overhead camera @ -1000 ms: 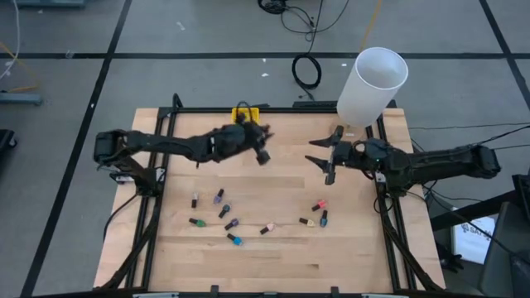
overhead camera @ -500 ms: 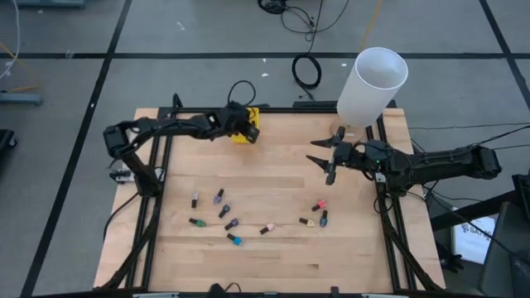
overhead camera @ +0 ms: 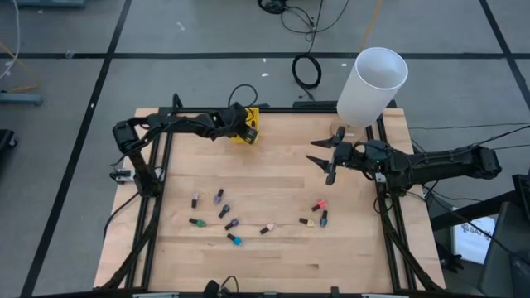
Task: Pick & Place Nail Polish
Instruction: Put the red nail polish bottle into the yellow bin, then put the dark pink nail polish bottle into the yellow bin
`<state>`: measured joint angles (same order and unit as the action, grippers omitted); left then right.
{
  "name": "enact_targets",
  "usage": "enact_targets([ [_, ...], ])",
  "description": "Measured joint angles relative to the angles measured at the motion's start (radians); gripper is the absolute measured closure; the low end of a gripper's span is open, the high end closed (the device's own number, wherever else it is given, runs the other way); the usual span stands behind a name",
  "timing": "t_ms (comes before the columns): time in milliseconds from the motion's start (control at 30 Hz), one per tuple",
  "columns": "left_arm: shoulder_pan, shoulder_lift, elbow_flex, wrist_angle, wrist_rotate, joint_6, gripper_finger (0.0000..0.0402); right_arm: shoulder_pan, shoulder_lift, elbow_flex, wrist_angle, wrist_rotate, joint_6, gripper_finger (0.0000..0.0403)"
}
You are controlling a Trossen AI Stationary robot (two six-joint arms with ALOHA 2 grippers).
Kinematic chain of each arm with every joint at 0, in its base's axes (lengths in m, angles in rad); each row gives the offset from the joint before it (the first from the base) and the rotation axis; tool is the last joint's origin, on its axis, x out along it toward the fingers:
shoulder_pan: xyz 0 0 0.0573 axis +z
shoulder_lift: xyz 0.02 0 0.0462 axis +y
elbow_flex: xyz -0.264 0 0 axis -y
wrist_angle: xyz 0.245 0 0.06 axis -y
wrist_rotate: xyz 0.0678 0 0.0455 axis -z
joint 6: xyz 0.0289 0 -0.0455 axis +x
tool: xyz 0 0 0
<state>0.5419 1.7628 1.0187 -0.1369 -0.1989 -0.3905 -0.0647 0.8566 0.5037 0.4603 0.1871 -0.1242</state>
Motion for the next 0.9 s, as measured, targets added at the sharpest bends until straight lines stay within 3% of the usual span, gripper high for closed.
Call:
enact_targets([
  [200,0.0,-0.001,0.0,-0.003,0.0,-0.024,0.0142,0.0,0.0,0.0,0.0,0.0,0.003,0.0193],
  [367,-0.001,-0.011,0.0,0.019,0.0,0.019,0.0093,0.001,0.0,0.0,-0.016,-0.007,0.006,0.0193],
  [633,-0.057,-0.128,0.0,0.061,0.008,0.042,0.0072,0.029,0.01,0.001,-0.174,-0.132,0.1,0.0193],
  [900,-0.183,-0.205,0.0,0.149,0.009,0.126,0.008,0.212,0.117,0.002,-0.44,-0.139,0.175,0.0193],
])
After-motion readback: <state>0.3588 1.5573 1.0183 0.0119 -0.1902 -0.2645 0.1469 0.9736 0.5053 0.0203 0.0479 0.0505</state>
